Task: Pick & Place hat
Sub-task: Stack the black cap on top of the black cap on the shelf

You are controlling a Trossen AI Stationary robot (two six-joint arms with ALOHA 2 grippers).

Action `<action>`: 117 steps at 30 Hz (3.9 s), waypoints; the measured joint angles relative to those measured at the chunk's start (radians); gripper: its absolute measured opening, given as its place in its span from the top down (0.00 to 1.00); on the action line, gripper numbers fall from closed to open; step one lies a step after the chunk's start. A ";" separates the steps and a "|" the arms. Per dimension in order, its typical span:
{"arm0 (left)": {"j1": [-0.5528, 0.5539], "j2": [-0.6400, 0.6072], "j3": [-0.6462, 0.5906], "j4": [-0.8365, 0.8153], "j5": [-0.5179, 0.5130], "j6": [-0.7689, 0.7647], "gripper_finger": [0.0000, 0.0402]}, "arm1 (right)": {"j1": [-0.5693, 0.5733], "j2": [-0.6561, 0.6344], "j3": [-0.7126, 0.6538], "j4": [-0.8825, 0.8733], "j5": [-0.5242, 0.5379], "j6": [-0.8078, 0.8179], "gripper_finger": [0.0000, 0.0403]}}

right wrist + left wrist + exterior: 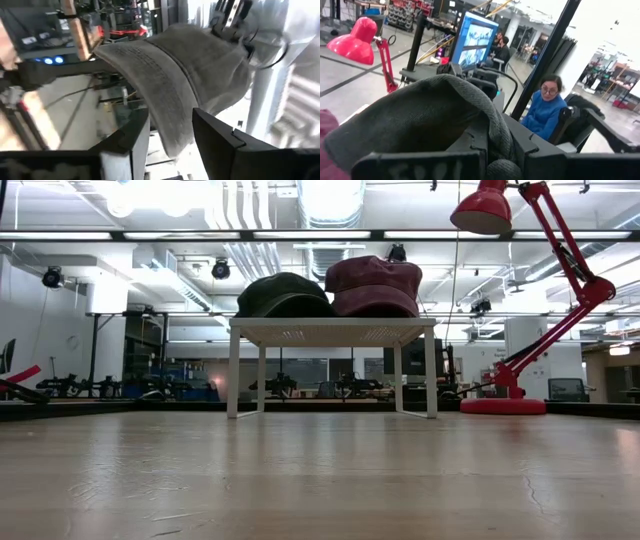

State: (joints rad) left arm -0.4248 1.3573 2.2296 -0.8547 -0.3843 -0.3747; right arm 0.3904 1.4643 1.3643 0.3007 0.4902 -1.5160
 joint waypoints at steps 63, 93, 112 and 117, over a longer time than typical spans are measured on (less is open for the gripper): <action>0.694 0.225 -0.010 -0.229 1.063 0.730 0.92 | -0.460 -0.930 -1.179 0.069 -0.536 1.804 0.93; 1.133 0.465 -0.010 -0.546 1.349 1.272 0.93 | -0.460 -0.925 -1.189 -0.062 -0.375 1.861 0.93; 1.176 0.499 -0.010 -0.507 1.221 1.353 0.93 | -0.460 -0.925 -1.184 -0.060 -0.368 1.962 0.93; 1.176 0.497 -0.010 -0.453 1.196 1.324 0.93 | -0.460 -0.924 -1.184 -0.062 -0.368 1.962 0.93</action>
State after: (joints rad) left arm 0.7517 1.8545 2.2192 -1.3080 0.8112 0.9497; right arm -0.0696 0.5407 0.1806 0.2386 0.1219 0.4459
